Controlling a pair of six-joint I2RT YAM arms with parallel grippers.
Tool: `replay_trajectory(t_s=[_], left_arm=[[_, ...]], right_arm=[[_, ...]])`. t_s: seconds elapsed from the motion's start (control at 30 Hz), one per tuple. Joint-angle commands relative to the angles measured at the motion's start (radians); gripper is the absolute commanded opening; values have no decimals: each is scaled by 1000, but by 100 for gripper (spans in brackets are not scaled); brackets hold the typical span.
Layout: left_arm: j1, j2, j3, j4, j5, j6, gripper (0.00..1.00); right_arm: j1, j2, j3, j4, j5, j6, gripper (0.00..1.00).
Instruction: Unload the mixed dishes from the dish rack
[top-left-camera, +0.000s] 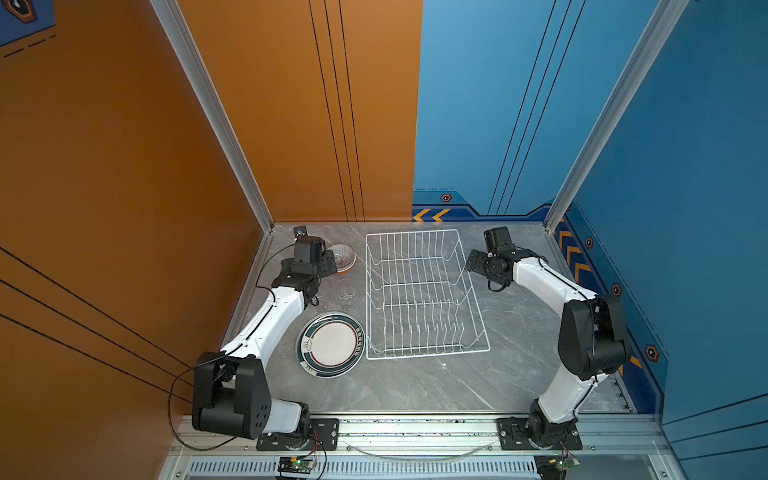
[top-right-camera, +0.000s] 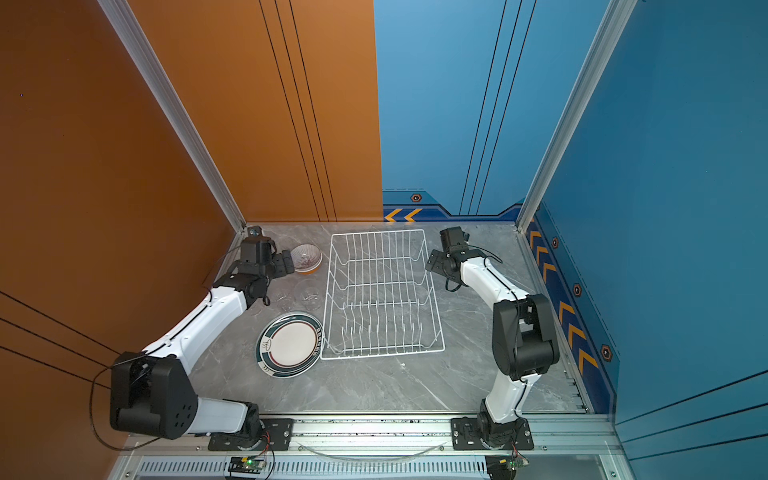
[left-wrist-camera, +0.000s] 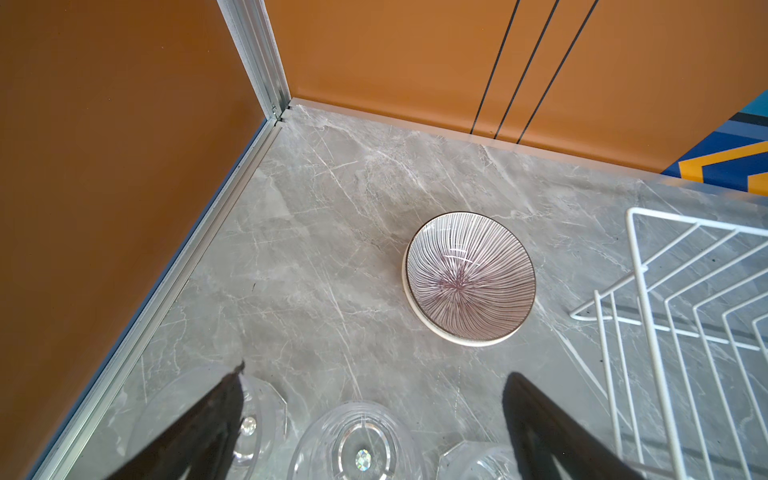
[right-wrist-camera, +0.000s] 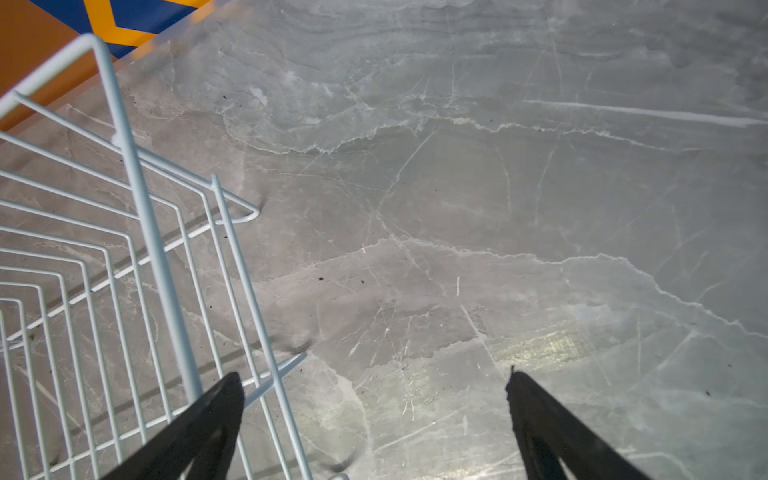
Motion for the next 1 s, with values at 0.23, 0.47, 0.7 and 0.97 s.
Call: replay_trajectory(t_s=[0.23, 0.47, 0.7, 0.97], left_arm=[[40, -83, -242, 314, -19, 35, 98], [74, -115, -406, 553, 38, 116, 98], [128, -66, -519, 757, 127, 145, 98], [150, -89, -541, 749, 172, 139, 98]], right_arm=[[-52, -139, -123, 125, 24, -35, 100], [-133, -288, -361, 501, 67, -143, 100], [-113, -429, -649, 860, 253, -264, 100], [-108, -457, -736, 871, 375, -307, 100]])
